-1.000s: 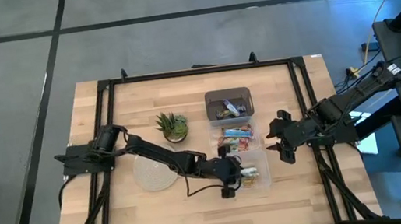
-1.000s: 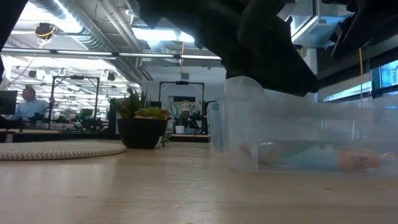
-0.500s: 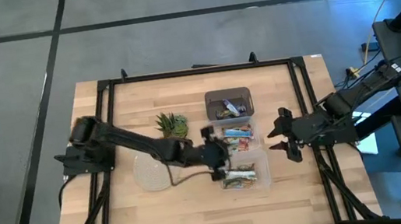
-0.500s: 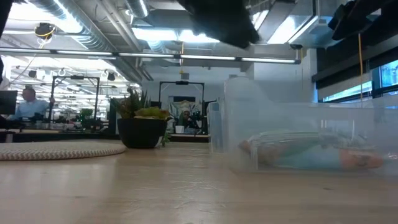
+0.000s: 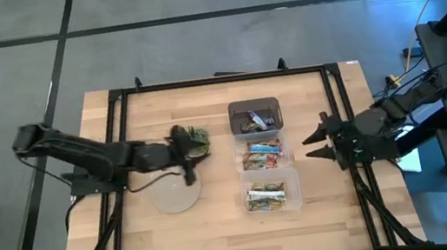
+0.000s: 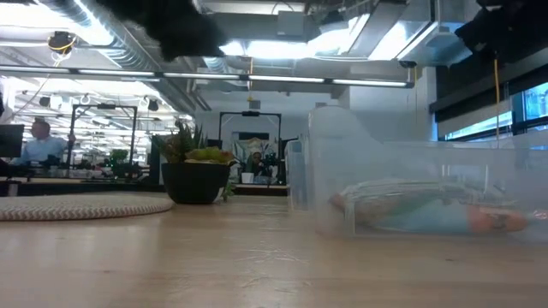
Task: Pick and place Granola Bars by type
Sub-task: Return to Home Position
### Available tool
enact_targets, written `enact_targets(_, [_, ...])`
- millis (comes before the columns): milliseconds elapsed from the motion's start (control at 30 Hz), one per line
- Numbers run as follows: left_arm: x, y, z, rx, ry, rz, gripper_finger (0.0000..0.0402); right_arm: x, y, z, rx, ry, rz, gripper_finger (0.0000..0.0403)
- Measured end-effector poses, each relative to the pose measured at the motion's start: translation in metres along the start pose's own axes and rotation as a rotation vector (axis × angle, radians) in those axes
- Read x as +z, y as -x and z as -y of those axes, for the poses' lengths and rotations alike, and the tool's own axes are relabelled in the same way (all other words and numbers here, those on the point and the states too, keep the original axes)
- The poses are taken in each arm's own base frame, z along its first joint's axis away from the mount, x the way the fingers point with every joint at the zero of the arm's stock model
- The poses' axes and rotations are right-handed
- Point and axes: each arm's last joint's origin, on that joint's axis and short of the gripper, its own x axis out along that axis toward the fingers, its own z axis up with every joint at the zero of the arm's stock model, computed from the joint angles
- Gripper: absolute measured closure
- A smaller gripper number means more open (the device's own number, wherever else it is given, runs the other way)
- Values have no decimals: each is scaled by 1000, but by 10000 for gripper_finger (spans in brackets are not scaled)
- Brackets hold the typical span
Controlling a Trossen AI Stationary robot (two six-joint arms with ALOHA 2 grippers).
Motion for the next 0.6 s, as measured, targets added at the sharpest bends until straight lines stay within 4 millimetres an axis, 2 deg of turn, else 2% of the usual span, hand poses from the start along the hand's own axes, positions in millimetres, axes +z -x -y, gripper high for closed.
enact_targets(100, [-20, 24, -17, 27, 47, 42, 240, -11, 4, 9, 12, -10, 59, 196])
enact_targets(267, [-50, 52, -39, 72, 97, 98, 237, -23, 12, 21, 4, -28, 135, 196])
enact_targets(400, [-67, 67, -50, 80, 132, 123, 239, -21, 21, 24, -17, -30, 209, 196])
enact_targets(600, [-84, 83, -62, 93, 178, 143, 238, -20, 28, 30, -150, 1, 285, 196])
